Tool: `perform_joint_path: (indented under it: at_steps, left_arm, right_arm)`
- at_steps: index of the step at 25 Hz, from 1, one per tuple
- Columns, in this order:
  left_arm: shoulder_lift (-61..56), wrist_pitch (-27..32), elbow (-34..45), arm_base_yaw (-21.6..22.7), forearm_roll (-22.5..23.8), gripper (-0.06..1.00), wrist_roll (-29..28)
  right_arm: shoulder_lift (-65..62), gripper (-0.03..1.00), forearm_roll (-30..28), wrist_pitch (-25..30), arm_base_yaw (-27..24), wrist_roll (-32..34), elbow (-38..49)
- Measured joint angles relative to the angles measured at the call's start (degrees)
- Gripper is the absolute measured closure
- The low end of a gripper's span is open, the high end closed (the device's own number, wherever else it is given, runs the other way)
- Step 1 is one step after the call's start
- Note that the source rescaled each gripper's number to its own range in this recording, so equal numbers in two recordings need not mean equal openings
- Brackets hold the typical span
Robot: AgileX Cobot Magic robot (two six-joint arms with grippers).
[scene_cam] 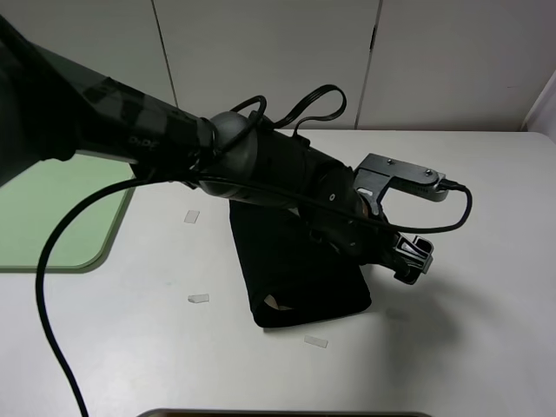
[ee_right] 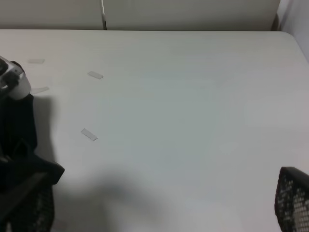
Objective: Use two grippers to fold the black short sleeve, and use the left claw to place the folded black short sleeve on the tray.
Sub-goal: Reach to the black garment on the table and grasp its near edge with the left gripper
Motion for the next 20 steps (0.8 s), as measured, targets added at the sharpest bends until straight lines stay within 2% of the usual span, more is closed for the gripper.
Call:
perform_joint_path:
  at_steps: [4, 8, 13, 20]
  left_arm:
    - [-1.38, 2.7, -2.01, 0.0, -0.07, -0.05, 0.0]
    - [-4.76, 8.25, -3.98, 0.0, 0.96, -0.05, 0.0]
    - [-8.89, 17.82, -4.17, 1.07, 4.02, -0.05, 0.13]
    - [-11.57, 32.18, -4.28, 3.83, 5.66, -0.05, 0.13]
  right_arm:
    - [0.0, -0.03, 0.0, 0.0, 0.0, 0.0, 0.0]
    - [0.0, -0.03, 0.0, 0.0, 0.0, 0.0, 0.0]
    - [0.0, -0.03, 0.0, 0.0, 0.0, 0.0, 0.0]
    - [0.0, -0.03, 0.0, 0.0, 0.0, 0.0, 0.0]
